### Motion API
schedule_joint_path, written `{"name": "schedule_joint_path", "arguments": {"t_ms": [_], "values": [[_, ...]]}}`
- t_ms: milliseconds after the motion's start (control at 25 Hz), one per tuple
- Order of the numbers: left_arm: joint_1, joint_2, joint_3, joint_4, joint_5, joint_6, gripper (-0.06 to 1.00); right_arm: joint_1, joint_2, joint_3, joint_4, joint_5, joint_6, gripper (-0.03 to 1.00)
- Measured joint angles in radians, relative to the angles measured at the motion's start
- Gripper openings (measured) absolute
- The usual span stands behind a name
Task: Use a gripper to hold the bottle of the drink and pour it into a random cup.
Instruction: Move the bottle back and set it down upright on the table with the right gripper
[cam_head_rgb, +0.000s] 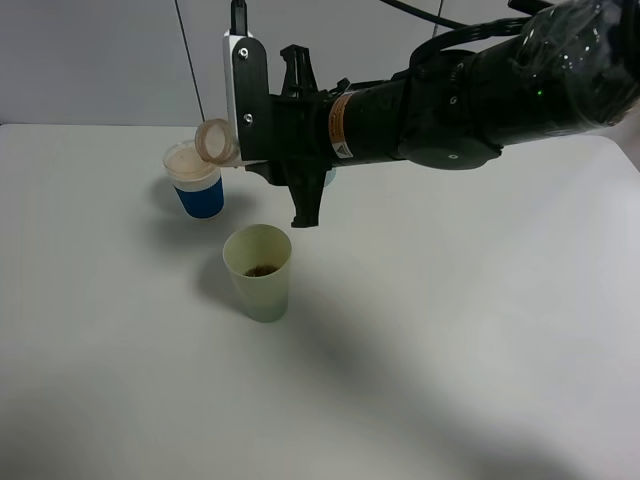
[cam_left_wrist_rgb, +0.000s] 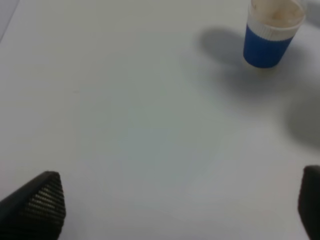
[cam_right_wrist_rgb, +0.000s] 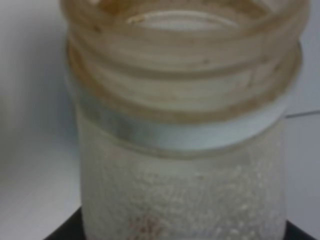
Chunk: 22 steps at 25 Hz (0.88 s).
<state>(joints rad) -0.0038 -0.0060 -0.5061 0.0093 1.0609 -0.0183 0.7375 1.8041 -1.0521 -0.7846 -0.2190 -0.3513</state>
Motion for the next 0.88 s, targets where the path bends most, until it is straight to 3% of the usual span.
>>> {"name": "schedule_joint_path", "arguments": {"t_ms": [240,400,600,880], "values": [[0.000,0.000,0.000,0.000,0.000,0.000,0.93,-0.014,-0.018,0.000,0.000,0.000,0.322,0.38],[0.000,0.000,0.000,0.000,0.000,0.000,0.93,-0.049,-0.043,0.000,0.024,0.000,0.473,0.38],[0.000,0.000,0.000,0.000,0.000,0.000,0.93,-0.103,-0.097,0.000,0.095,0.000,0.558,0.38],[0.000,0.000,0.000,0.000,0.000,0.000,0.93,-0.177,-0.129,0.002,0.275,-0.010,0.560,0.38]]}}
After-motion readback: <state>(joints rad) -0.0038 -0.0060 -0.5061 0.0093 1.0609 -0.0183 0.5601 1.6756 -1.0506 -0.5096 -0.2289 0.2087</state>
